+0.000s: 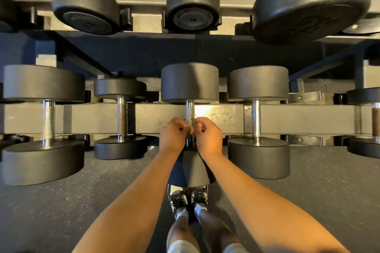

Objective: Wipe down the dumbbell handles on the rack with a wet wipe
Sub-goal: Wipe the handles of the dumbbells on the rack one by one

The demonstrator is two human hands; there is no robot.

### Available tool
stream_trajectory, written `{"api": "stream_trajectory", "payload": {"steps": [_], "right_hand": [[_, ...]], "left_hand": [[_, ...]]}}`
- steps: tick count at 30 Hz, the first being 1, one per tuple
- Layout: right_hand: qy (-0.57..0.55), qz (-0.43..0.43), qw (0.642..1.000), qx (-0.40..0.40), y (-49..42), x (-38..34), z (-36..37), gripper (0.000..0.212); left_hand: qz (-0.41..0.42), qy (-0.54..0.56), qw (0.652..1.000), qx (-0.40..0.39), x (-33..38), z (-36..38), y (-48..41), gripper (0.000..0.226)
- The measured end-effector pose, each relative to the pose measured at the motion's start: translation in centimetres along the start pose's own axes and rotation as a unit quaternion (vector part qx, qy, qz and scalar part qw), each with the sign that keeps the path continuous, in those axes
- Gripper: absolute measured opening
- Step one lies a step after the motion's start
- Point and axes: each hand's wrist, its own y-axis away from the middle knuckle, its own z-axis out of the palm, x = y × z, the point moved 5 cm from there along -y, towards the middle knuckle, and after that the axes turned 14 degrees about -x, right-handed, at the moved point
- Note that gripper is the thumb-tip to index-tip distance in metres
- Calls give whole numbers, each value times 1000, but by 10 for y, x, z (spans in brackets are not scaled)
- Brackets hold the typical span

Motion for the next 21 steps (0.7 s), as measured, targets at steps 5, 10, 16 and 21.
{"api": "stream_trajectory", "payload": {"steps": [5,10,16,21], "right_hand": [[43,37,997,-47,0,4,2,18],[-6,100,989,-105,18,-8,-11,26],[-74,70,990,-102,52,-78,-63,9],[-75,43,994,-74,78,-141,-115,11]], "left_hand": [[-93,-82,989,-76,-16,3,0,8],[-70,-9,996,-55,2,5,35,7],[21,72,997,-37,71,-17,85,17],[103,31,992,-60,141,-34,121,30]]}}
